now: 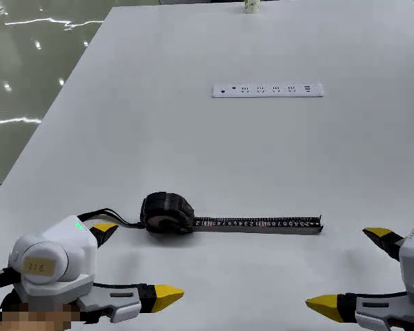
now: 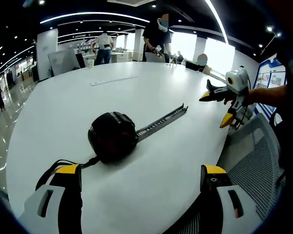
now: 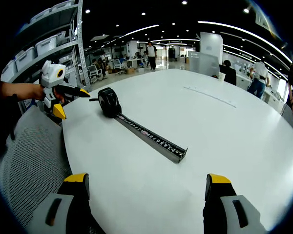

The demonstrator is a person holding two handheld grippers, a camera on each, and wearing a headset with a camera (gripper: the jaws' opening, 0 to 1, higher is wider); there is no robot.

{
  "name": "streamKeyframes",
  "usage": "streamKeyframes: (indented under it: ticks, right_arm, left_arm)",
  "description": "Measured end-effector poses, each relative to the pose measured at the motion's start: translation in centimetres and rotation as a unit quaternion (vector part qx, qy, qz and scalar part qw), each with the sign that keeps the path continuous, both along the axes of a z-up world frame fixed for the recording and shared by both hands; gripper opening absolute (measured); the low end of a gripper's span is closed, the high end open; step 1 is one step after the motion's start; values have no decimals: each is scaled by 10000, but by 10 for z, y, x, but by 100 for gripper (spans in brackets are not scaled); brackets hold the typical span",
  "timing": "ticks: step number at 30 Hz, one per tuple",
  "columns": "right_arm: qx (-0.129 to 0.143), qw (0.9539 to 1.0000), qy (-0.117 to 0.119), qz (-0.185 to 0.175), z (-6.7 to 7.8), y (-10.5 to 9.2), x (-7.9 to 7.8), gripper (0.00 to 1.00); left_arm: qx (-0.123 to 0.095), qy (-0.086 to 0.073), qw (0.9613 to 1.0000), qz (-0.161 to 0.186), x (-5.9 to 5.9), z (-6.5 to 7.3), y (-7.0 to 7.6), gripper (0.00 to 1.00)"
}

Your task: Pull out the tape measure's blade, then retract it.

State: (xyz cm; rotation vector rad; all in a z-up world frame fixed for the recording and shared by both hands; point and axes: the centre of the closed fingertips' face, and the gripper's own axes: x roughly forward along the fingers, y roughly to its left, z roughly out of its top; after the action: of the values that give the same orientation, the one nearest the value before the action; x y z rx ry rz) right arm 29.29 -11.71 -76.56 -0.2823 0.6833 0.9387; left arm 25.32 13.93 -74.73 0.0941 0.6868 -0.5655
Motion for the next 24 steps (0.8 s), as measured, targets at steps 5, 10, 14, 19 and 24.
streamKeyframes:
  ticks: [5, 10, 14, 19, 24]
  right_arm:
    - [132, 9998, -22, -125, 5, 7, -4, 99]
    - [171, 9995, -34, -254, 8, 12, -7, 99]
    - [241, 9991, -49, -348, 12, 17, -8, 99]
    - [335, 9986, -95, -404, 18, 23, -10, 99]
    - [402, 9979, -120, -484, 23, 26, -10, 99]
  left_arm:
    - [-56, -64, 9994, 335, -2, 4, 3, 99]
    - [-31, -201, 9986, 490, -4, 12, 4, 99]
    - [-86, -256, 9976, 636, -4, 14, 3, 99]
    - [-11, -281, 9972, 690, -4, 14, 2, 99]
    - [36, -351, 9959, 838, -1, 21, 1, 99]
